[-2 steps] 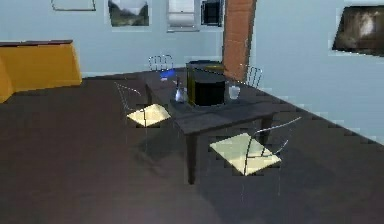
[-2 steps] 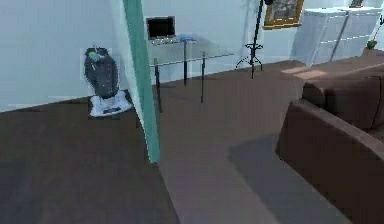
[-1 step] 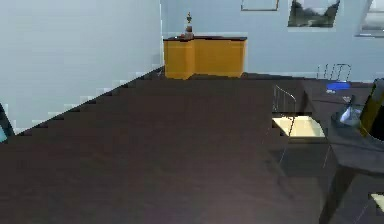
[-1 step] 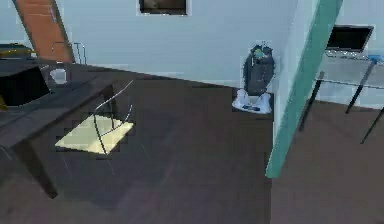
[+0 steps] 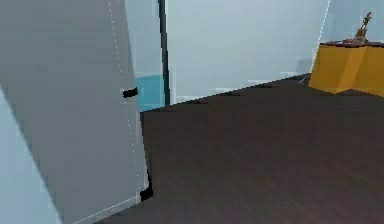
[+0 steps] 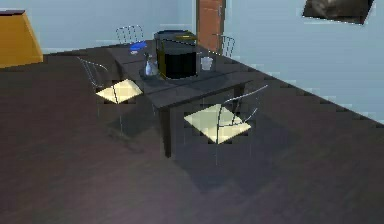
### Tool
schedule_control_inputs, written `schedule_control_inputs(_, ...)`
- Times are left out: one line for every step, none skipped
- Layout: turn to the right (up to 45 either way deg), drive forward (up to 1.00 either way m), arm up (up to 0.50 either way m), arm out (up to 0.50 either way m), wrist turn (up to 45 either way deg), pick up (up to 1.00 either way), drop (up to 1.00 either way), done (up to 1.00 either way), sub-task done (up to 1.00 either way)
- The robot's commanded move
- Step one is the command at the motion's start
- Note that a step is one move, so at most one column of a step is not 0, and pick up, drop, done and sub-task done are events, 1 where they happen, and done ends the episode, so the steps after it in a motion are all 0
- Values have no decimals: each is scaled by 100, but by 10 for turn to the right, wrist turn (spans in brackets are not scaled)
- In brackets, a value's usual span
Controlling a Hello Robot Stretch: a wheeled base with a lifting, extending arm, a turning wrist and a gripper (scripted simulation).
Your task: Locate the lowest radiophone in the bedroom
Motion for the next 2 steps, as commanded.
schedule_control_inputs(0,25,0,0,0,0,0,0,0)
schedule_control_inputs(0,100,0,0,0,0,0,0,0)
